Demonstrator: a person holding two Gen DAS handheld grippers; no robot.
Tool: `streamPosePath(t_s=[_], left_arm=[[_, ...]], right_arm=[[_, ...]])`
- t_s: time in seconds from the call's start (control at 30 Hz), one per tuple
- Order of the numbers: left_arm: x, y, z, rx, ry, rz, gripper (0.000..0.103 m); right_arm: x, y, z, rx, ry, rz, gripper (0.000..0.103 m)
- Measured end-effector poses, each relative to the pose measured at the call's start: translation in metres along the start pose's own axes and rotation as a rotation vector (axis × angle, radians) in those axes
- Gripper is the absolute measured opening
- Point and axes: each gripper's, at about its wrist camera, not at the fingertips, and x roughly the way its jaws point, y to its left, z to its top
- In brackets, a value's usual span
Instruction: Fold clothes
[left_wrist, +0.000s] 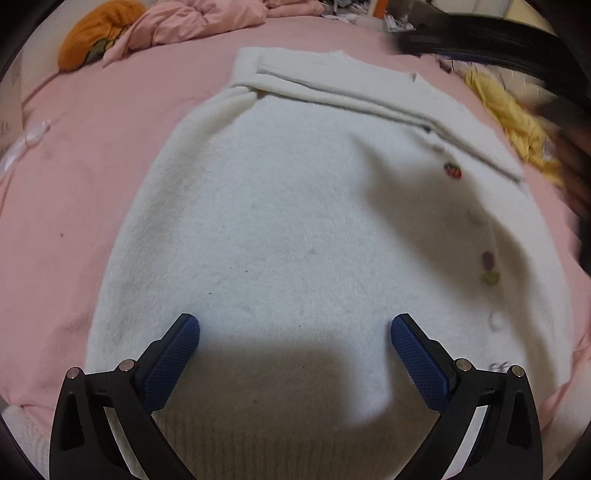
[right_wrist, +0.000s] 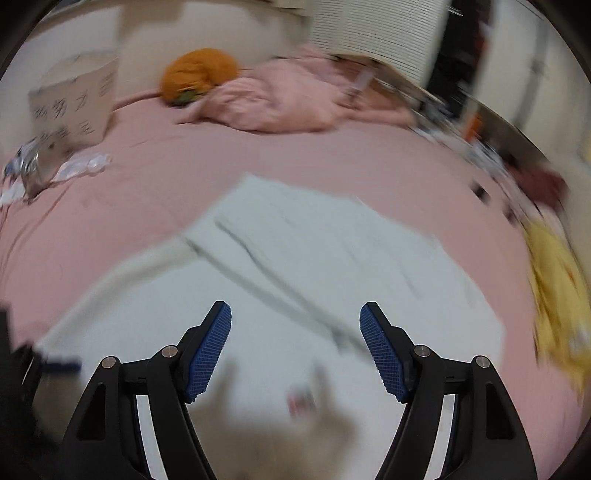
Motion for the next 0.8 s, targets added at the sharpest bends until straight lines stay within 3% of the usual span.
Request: streamPosePath(t_s=[0.1, 0.23, 0.5, 0.53, 0.57, 0.63, 0.8], left_arm=[[-0.005, 0.011, 0.004, -0.068, -0.007, -0.062, 0.103], [-0.007, 0.014, 0.001, -0.115, -0.022, -0.121, 0.103], [-0.007, 0.008, -0.003, -0.100, -0.020, -0.105, 0.103], [-0.007, 0.007, -0.004, -0.095, -0.019, -0.101, 0.103], [-0.007, 0.004, -0.004, -0.093, -0.018, -0.098, 0.103], [-0.007, 0.002, -0.005, -0.093, -0.017, -0.096, 0.103], [-0.006, 0.000, -0.004, -0.096, -0.018, -0.099, 0.103]], right_arm=[[0.059, 0.014, 0.035, -0.075, 0.070, 0.021, 0.072], [0.110, 0.026, 0.049, -0.154, 0.154, 0.040, 0.072], [0.140, 0.022, 0.045, -0.166, 0.175, 0.061, 0.072], [0.140, 0.021, 0.046, -0.164, 0.166, 0.056, 0.061], [0.139, 0.019, 0.048, -0.156, 0.166, 0.056, 0.040], [0.136, 0.016, 0.050, -0.135, 0.154, 0.034, 0.019], [0.122, 0.001, 0.046, -0.064, 0.111, 0.053, 0.014]])
